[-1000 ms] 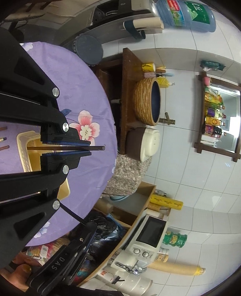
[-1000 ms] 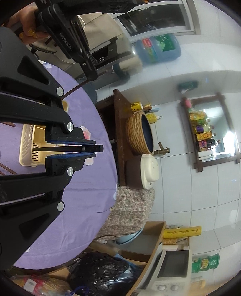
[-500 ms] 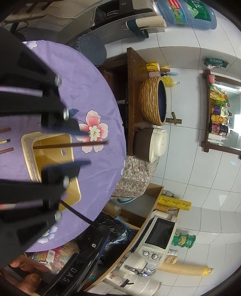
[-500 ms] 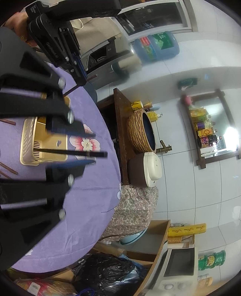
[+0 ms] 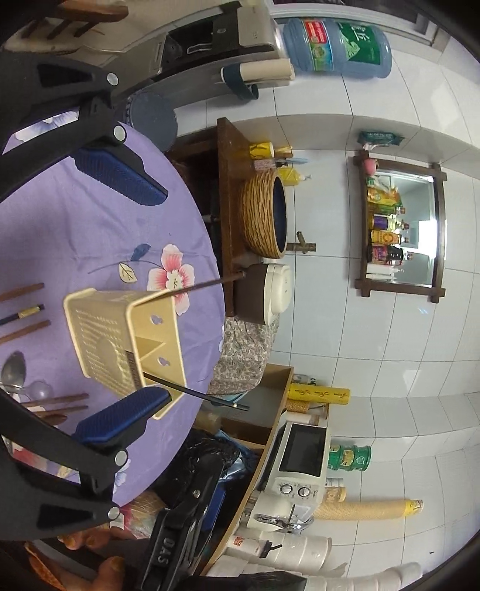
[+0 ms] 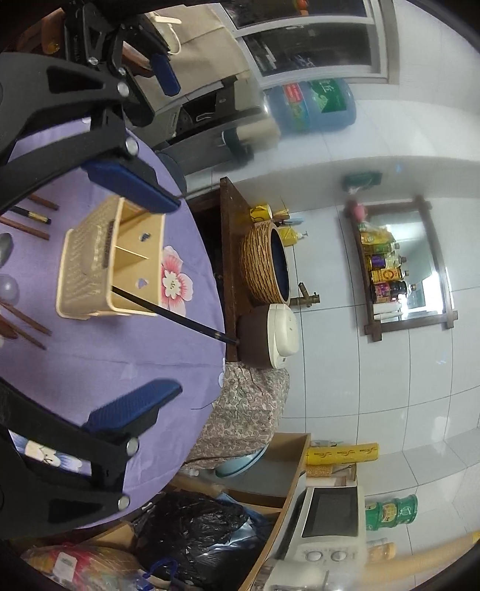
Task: Organize utensils
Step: 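Lower both chopsticks into the holder and open both tools, then move both open tools back toward the remaining utensils, then close the left tool on a brown chopstick while the right tool grasps a silver spoon, then lift the chopstick and spoon and carry both above the utensil holder, then lower the chopstick and spoon into the holder and open both tools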
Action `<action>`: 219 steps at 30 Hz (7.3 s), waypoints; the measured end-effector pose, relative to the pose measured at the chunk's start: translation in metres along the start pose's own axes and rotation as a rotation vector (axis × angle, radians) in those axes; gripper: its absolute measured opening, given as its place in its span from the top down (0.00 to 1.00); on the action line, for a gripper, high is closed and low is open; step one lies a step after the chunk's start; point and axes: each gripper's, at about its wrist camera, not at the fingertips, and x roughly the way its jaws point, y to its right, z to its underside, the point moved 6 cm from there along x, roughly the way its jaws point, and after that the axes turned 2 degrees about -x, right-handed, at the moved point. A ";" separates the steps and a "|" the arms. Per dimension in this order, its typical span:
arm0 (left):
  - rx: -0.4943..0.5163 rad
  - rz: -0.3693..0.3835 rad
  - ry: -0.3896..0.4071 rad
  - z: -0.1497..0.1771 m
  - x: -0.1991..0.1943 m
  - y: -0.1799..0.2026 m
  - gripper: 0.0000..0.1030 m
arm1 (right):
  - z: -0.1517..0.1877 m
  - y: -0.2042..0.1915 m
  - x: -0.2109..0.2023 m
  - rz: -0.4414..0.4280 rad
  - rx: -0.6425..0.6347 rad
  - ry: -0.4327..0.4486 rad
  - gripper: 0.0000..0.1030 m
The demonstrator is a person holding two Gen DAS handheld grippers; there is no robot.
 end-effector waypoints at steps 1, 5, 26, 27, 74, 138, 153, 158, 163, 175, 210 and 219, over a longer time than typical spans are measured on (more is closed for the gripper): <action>-0.005 -0.003 0.004 0.006 -0.004 -0.003 0.05 | 0.005 -0.004 -0.005 -0.005 -0.012 0.005 0.06; -0.006 -0.024 0.011 0.029 -0.016 -0.013 0.05 | 0.037 -0.020 -0.025 0.010 -0.085 0.006 0.06; -0.073 -0.093 -0.250 0.159 -0.029 -0.038 0.05 | 0.186 -0.007 -0.043 0.073 -0.055 -0.244 0.06; -0.069 -0.090 -0.253 0.162 -0.030 -0.035 0.05 | 0.189 -0.008 -0.043 0.070 -0.062 -0.251 0.06; 0.037 -0.005 -0.519 0.183 0.075 -0.001 0.76 | 0.198 -0.002 0.024 -0.132 0.211 -0.484 0.59; 0.006 0.021 -0.536 0.165 0.096 -0.002 0.92 | 0.127 -0.034 0.006 -0.302 -0.109 -0.406 0.96; -0.049 0.041 -0.134 0.035 -0.013 -0.020 0.92 | 0.084 -0.028 -0.024 -0.197 -0.169 -0.274 0.96; -0.053 0.039 -0.087 0.019 -0.022 -0.018 0.93 | 0.076 -0.031 -0.025 -0.170 -0.200 -0.256 0.96; -0.066 0.048 -0.077 0.011 -0.022 -0.020 0.93 | 0.071 -0.031 -0.022 -0.149 -0.227 -0.257 0.96; -0.063 0.083 0.057 -0.080 -0.035 -0.012 0.93 | -0.025 -0.016 -0.019 -0.023 -0.244 -0.108 0.96; -0.084 0.051 -0.100 -0.007 0.066 0.006 0.64 | 0.026 0.004 0.086 0.151 -0.206 -0.159 0.94; -0.079 0.029 -0.079 0.014 0.028 -0.004 0.28 | 0.033 0.015 0.043 0.109 -0.135 -0.094 0.39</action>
